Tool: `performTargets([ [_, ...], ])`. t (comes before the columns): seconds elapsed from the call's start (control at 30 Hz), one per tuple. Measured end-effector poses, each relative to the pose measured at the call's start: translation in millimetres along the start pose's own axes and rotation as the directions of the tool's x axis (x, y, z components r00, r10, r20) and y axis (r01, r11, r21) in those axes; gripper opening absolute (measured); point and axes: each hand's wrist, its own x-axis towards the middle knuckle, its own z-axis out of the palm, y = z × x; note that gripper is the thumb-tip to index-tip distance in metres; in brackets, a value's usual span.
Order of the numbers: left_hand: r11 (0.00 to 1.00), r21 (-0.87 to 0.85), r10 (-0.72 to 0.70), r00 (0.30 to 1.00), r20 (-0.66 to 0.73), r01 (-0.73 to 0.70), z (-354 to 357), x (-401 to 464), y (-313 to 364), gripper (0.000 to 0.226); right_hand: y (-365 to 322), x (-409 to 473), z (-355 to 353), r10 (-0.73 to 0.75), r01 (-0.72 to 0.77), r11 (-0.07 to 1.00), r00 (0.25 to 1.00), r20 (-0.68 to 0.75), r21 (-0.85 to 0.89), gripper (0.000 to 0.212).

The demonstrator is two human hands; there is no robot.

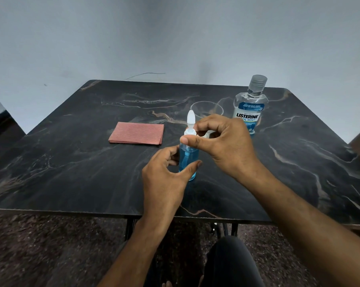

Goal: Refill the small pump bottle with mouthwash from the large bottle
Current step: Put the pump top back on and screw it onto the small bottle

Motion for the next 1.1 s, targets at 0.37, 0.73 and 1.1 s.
performTargets([
  [0.37,1.000,-0.009,-0.009,1.000,-0.007,0.009,0.0,3.9,-0.5,0.039,7.1,-1.7,0.4,-0.020,0.015,0.998,0.995,0.096,0.053,0.015],
  [0.73,0.999,-0.015,0.037,0.999,-0.040,-0.038,1.4,2.7,-0.1,0.036,9.2,-2.2,4.3,-0.002,0.002,0.999,1.000,-0.013,0.034,0.020],
  [1.1,1.000,0.006,0.006,1.000,-0.006,-0.006,2.9,6.7,-1.8,0.045,14.0,-19.5,19.0,0.021,-0.015,0.988,0.999,-0.041,0.151,0.010],
])
